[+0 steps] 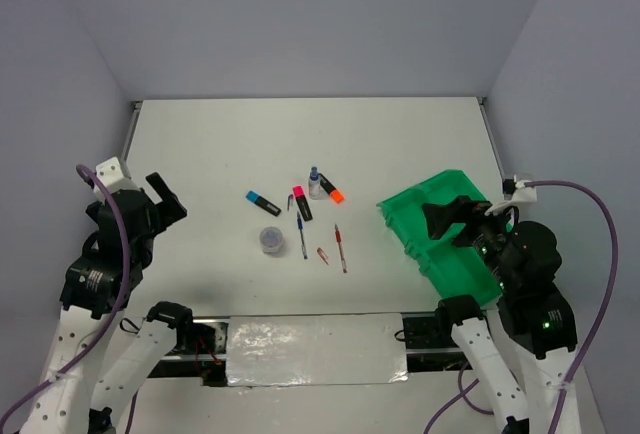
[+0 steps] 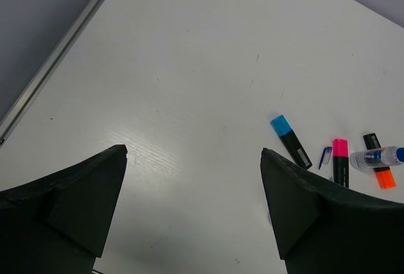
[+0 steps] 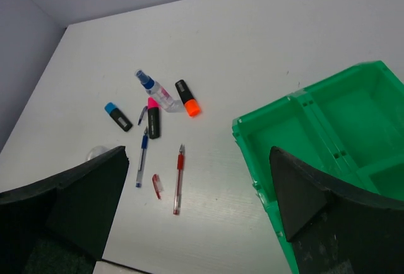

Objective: Sort the stationery into containers
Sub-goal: Pick up the pen from the center of the board.

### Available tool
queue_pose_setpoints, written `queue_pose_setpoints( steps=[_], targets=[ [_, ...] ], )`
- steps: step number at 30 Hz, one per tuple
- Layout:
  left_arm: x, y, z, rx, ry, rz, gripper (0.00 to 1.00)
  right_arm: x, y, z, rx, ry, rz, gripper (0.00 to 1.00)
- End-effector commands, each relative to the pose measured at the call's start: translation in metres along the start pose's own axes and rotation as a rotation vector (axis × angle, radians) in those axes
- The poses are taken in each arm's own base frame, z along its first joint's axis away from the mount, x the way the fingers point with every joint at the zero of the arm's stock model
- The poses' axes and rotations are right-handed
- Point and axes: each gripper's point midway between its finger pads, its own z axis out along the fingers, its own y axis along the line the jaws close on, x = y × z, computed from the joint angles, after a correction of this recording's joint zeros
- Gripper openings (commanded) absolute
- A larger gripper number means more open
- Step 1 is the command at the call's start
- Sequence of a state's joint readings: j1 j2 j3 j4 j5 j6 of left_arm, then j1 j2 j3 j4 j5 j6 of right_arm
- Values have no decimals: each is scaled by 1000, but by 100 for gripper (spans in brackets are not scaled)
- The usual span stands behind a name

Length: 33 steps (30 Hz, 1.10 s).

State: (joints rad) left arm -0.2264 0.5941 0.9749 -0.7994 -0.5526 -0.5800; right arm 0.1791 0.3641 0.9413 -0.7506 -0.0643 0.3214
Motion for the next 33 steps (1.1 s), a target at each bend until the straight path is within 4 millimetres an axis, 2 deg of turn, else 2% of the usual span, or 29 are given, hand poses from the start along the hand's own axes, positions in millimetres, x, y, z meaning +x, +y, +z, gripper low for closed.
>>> queue_pose_setpoints(
  steps=[1,4,5,8,9,12,13,15,16,19,20,21,23,24,26,27,29,31,33],
  targets=[
    [-6,-7,0,30,-25,-10,99,-12,-1,-2,35,-15,24,100],
    [-8,-6,-1,35,-34,-16,99,-13,19,-7,-81,-19,14,100],
    [-7,-7,-1,41,-33,-14,99,-19,25,-12,-118,-67,7,100],
    [-8,-7,-1,40,-35,-14,99,-16,21,-8,-107,-81,32,100],
    [-7,-6,0,33,-33,-13,99,-14,28,-8,-139,-56,26,100],
    [-7,-6,0,35,-30,-14,99,7,32,11,-157,112,44,100],
    [-7,-8,1,43,-30,-12,99,20,31,21,-147,194,62,100],
    [-7,-7,2,37,-27,-16,99,36,31,29,-145,245,100,100],
    [-6,-7,3,30,-23,-19,99,35,36,34,-166,227,104,100],
    [-3,-5,7,5,-2,-10,99,58,45,43,-148,275,99,100],
    [-1,-5,8,5,2,-8,99,62,39,51,-76,277,80,100],
    [0,-6,9,2,10,-5,99,87,55,57,-93,382,13,100],
    [1,-5,11,-7,18,-4,99,103,68,64,-33,418,-104,100],
    [1,-4,12,-17,20,-4,99,125,65,74,39,487,-169,100],
    [2,-1,12,-34,24,-5,99,138,67,83,80,497,-206,100],
    [1,1,11,-42,17,-13,99,146,74,93,68,497,-202,100],
    [0,1,9,-40,10,-17,99,167,80,99,23,536,-214,100],
    [-2,2,6,-30,-4,-25,99,186,83,108,30,584,-235,96],
    [-3,-1,5,-6,-11,-26,99,206,79,117,63,639,-280,88]
  ],
)
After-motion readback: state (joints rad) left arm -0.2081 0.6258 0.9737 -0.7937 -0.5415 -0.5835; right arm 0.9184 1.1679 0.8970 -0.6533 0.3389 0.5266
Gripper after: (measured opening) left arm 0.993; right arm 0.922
